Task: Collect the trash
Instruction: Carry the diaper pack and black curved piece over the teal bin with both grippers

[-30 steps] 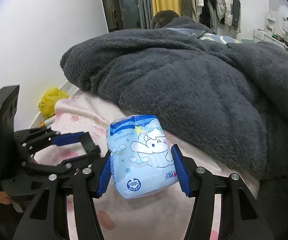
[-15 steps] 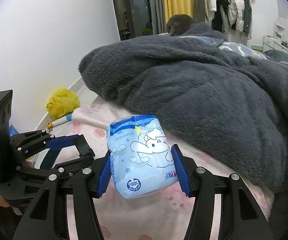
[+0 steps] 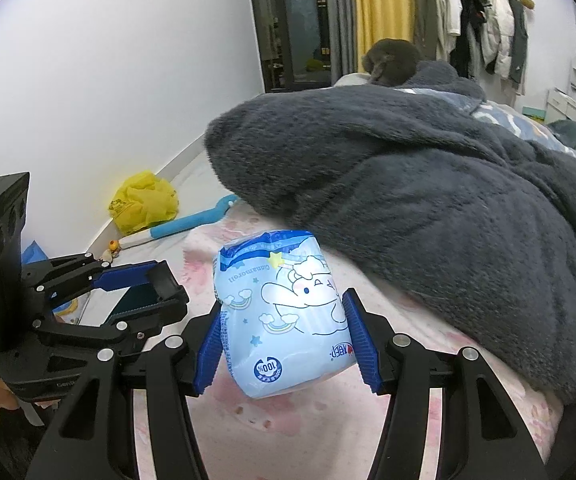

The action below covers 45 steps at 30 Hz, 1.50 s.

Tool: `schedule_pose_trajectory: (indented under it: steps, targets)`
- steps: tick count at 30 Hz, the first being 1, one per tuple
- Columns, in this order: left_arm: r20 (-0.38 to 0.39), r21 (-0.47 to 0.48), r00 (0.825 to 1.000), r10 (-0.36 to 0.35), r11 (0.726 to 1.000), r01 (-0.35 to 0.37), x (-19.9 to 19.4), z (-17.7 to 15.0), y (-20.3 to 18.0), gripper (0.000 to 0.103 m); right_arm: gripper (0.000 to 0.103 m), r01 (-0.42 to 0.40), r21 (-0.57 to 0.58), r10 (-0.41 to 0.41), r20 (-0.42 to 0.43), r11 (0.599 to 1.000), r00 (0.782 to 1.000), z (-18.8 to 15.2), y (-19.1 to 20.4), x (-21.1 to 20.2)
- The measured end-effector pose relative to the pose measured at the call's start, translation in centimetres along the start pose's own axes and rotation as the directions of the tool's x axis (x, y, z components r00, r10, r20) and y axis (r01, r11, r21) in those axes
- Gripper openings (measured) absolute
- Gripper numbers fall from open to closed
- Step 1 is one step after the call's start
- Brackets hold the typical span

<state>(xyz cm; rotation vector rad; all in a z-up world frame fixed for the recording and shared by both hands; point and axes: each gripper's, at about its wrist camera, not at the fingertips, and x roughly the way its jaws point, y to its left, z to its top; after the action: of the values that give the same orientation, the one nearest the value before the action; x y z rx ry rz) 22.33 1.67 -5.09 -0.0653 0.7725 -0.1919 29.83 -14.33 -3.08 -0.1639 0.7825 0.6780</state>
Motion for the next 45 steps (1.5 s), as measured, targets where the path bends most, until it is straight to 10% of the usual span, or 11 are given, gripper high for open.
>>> schedule_pose_trajectory:
  steps: [30, 45]
  targets:
    - [-0.171, -0.219, 0.974, 0.145, 0.959, -0.182, -2.2, -5.8, 15.2, 0.050, 0.057, -0.180, -0.083, 0.177, -0.040, 0.980, 0.983, 2.7, 13.0, 4.2]
    - [-0.414, -0.281, 0.906, 0.093, 0.933, -0.224, -0.3, -11.5, 20.1, 0.064, 0.057, -0.262, -0.093, 0.254, -0.087, 0.961, 0.963, 3.0, 19.2, 7.3]
